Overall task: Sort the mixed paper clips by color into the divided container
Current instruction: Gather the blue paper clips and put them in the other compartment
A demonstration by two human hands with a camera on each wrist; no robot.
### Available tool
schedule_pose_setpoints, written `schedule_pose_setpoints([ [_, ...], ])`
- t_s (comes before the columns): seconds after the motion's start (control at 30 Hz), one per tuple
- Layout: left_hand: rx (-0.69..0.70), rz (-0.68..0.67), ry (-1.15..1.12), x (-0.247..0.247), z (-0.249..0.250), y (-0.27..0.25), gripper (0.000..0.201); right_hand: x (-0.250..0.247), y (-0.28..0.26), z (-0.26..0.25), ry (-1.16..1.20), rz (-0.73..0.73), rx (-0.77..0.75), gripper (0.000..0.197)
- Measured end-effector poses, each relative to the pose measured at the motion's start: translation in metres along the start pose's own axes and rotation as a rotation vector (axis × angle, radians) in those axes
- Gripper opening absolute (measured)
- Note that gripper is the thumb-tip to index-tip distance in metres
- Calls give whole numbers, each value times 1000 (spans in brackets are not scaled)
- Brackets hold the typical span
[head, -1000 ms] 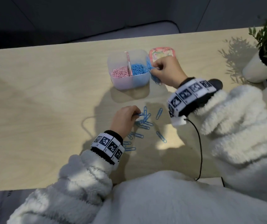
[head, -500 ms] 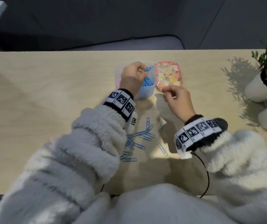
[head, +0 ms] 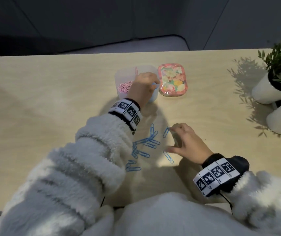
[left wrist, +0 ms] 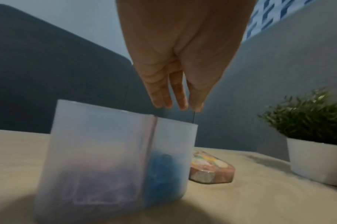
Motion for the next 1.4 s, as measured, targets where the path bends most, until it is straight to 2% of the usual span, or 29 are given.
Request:
schedule_pose_setpoints([
  [0.07,86,87,8,-9,5,-26,18,8,-4,1,-186,-90,2,103],
  [0.13,119,56,15,-4,-1,-62,14,13,-6,3,-343,-133,-10,114],
  [0.2,76,-116,8,12,-17,-103,22,15,-6,9,-393,-140,-4,109],
  [0.3,-23,-355,66,30,-49,-163,61,12,-5,13,-335,-65,8,88],
  [0.4,-78,-465,116,36,-68,-206,97,13,2,11,-278,-7,4,72],
  [0.47,-114,-508,132,43,-72,-220,104,18,8,5,-229,18,-16,62],
  [0.6,-186,-459,29,55,-69,-210,80,35,15,-17,-124,69,-109,41],
  [0.73,-173,-409,-39,59,-51,-188,54,60,19,-39,-79,-29,-199,33],
  [0.8,-173,-390,-26,59,-46,-184,53,56,18,-40,-40,-31,-195,32],
  [0.87,-157,-361,-4,54,-47,-188,61,38,14,-32,-6,69,-168,33],
  [0.93,-137,-336,16,48,-52,-197,75,21,9,-16,-27,126,-63,47],
  [1.0,-134,-366,73,48,-53,-207,93,19,8,-5,-93,49,53,73],
  [1.17,-13,-435,295,65,-40,-200,114,37,31,-31,-410,-94,-68,109],
  [1.27,-14,-457,298,67,-40,-189,97,59,39,-44,-516,-183,-163,109],
  [1.4,-19,-413,225,63,-39,-176,58,79,32,-56,-445,-209,-227,71],
])
Point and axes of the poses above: each hand's wrist, its own y-axis towards the middle knuckle, its own x-axis out of the palm, z = x × y, the point moved 8 cm from there along y, towards the middle knuckle, and after that the axes turned 13 degrees about y, right-handed, at the moved point
